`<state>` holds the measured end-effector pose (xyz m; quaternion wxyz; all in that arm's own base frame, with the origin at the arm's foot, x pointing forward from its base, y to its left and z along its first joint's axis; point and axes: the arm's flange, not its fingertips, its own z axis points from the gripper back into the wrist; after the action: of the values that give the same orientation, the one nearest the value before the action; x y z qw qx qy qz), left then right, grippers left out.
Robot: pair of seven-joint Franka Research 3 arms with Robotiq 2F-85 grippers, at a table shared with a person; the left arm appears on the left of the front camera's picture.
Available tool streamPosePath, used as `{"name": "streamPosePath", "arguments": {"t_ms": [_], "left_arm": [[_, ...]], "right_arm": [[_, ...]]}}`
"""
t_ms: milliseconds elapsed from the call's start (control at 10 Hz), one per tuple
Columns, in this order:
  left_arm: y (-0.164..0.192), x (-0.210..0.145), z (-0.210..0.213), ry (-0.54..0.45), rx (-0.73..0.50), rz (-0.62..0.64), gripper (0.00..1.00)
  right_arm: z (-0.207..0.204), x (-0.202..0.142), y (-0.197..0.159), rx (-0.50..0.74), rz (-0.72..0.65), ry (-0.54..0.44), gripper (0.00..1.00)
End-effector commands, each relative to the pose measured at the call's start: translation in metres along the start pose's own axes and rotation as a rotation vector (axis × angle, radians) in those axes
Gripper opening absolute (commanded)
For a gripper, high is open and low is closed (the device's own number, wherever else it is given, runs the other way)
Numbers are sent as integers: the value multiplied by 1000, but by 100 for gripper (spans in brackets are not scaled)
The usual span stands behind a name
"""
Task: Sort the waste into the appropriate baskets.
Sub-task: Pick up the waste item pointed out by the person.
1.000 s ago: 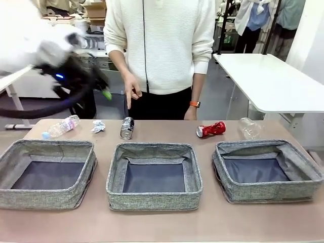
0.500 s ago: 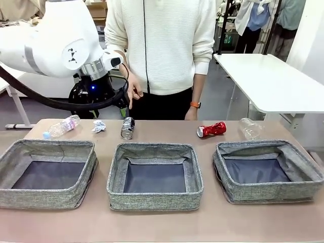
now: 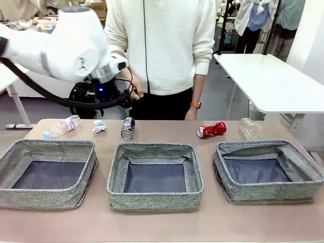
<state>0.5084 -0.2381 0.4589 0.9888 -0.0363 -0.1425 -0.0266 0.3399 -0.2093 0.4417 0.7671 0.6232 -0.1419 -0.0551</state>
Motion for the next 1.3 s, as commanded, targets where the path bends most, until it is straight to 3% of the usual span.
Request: {"name": "streamPosePath", "arguments": {"t_ms": [0,500,1200], "left_arm": [[-8,52,-43,53,45,36,100],[-16,72,-136,112,-28,-33,100],[-11,68,-159,102,-14,3,100]], "right_arm": [[0,-1,0,7,31,9,100],[0,-1,0,7,31,9,100],[0,-1,0,7,31,9,100]]}}
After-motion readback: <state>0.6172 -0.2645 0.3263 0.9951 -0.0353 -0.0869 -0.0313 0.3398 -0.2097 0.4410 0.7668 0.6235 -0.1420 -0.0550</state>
